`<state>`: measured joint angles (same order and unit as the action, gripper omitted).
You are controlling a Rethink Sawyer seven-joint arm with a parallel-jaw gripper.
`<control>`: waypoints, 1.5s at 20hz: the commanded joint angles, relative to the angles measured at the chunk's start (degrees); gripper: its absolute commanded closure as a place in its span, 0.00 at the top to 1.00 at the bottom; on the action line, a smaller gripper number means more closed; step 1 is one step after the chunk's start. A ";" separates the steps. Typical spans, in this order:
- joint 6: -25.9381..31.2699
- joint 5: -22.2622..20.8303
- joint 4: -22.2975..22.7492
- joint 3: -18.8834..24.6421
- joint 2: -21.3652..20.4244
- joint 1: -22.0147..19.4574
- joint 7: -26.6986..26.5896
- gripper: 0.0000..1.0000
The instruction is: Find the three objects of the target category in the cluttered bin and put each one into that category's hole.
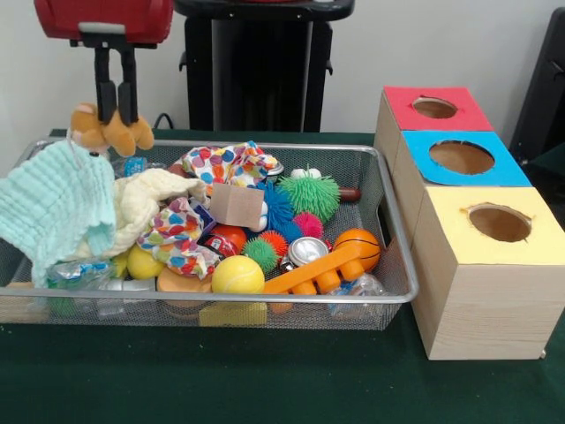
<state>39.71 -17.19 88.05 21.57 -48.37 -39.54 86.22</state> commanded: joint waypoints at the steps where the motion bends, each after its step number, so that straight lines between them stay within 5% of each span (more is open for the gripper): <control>1: 8.34 -2.71 0.08 3.56 0.39 -2.33 -11.48 0.00; 10: 0.71 -3.35 11.91 2.70 -6.65 0.77 -5.20 0.00; 20: -3.17 -6.40 16.50 -2.24 -9.95 7.27 4.03 0.00; 30: -5.93 -4.13 20.82 -2.07 -10.33 8.02 4.96 0.00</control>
<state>36.78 -20.60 100.95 20.78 -58.46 -31.57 86.22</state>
